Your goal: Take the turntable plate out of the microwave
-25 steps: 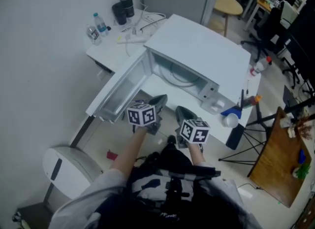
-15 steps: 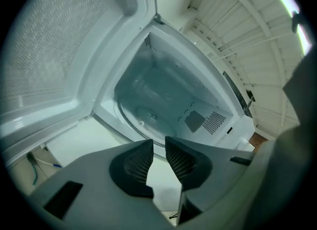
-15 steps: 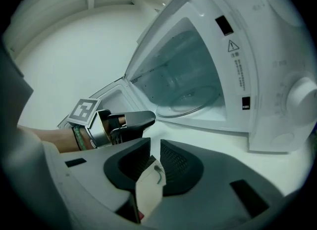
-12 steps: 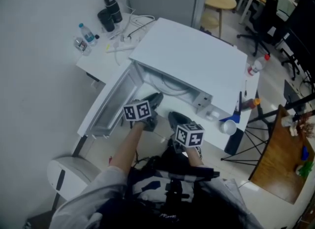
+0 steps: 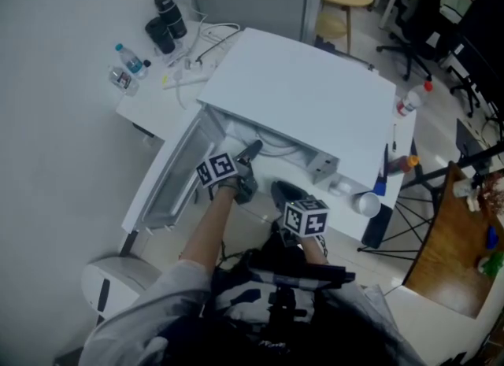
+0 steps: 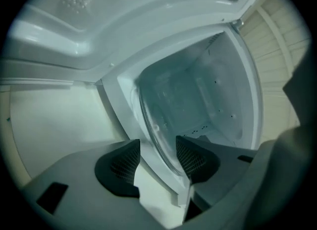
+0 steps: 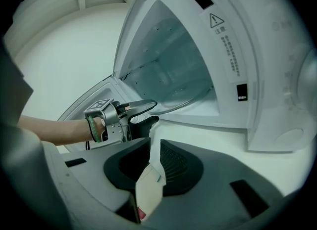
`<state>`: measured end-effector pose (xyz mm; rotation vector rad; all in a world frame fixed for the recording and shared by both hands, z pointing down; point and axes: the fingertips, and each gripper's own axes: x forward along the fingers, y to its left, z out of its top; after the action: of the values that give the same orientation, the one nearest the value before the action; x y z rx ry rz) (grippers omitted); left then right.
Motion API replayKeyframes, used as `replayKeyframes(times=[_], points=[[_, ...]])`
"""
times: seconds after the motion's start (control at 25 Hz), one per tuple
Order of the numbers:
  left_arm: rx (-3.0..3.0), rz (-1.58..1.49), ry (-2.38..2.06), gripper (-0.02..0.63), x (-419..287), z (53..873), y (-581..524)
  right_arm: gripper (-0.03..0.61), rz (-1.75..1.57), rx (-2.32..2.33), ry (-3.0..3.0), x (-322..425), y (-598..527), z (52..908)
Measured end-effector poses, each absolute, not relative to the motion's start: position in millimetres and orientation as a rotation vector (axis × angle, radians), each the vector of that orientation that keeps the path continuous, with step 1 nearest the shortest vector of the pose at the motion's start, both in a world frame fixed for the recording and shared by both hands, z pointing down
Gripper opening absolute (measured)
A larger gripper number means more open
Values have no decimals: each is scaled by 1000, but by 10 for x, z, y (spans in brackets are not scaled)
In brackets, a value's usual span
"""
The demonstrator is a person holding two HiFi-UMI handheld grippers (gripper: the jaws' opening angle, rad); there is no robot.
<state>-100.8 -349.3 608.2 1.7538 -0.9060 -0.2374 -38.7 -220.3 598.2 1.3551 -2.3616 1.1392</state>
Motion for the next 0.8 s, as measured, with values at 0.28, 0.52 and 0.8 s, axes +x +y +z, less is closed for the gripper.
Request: replayKeyframes(times=[0.28,0.52,0.8], points=[[1644,-310,-886,158,-1063,6174,-3552,71,1141,1367,-2336,-266,-2214,6052],[1656,-308,-878,66,-1071,6101,-3498,71,1138,1366,-2342,-293,-2248,6055],[1619,-392,-856,49,-1136,6092,-3258,155,1170,1217,-2405,-551,-2172,6004]])
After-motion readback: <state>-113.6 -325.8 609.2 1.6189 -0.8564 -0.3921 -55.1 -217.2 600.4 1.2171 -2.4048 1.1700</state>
